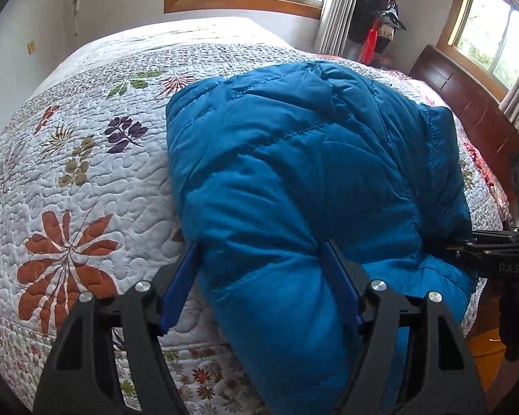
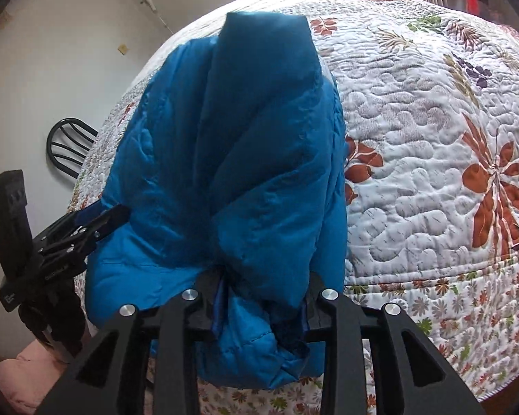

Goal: Fold large clothes

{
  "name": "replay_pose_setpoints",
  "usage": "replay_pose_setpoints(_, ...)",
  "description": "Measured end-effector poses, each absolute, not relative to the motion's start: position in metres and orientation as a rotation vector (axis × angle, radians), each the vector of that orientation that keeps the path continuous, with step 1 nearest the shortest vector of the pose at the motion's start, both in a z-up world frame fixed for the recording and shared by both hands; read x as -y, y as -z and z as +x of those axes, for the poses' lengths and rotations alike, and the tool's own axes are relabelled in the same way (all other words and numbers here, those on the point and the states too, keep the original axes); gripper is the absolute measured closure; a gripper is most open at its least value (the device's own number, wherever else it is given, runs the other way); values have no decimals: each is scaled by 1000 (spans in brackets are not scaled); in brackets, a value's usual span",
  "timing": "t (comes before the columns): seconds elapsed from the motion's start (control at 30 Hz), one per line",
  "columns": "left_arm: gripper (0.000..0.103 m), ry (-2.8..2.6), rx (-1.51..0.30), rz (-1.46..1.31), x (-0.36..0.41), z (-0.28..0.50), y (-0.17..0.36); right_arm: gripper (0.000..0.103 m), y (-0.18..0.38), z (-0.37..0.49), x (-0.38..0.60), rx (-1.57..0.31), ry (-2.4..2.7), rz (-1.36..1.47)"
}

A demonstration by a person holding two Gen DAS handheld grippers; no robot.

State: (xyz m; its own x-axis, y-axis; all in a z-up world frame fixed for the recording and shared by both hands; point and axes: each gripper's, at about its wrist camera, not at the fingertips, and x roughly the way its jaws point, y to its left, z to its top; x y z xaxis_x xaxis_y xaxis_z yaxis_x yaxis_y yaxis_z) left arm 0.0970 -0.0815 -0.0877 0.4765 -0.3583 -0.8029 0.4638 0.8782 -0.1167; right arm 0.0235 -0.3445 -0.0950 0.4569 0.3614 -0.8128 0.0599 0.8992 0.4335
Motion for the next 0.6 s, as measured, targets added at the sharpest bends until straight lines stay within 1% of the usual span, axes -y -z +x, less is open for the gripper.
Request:
replay_pose_setpoints(0.2,31,476,-947,134,88,97,90,71,92,22,339,-1090,-170,413)
replay_pose_setpoints(0.27,32,472,-949,135,86,97,85,64,85,22,334,-1085,-143,394)
replay_pose_setpoints(0.3,32,468,-940,142,85,95,82,62,79,20,331,-1080,-127,369)
replay_pose_setpoints(0.33,32,463,-932,148,83,93,78,57,74,17,328,-1072,-110,342)
replay_pose_setpoints(0.37,33,460,-925,146,81,90,75,50,67,13,324,-1058,-78,304)
replay_pose_setpoints(0.43,33,449,-910,135,72,86,67,43,53,2,314,-1027,-9,201)
replay_pose_setpoints(0.53,33,422,-890,120,58,77,56,43,31,-14,297,-997,15,140)
replay_pose_setpoints(0.57,33,415,-888,117,55,74,53,47,25,-18,293,-991,12,132)
replay_pose_setpoints(0.6,33,409,-886,119,53,70,50,48,19,-21,289,-986,7,125)
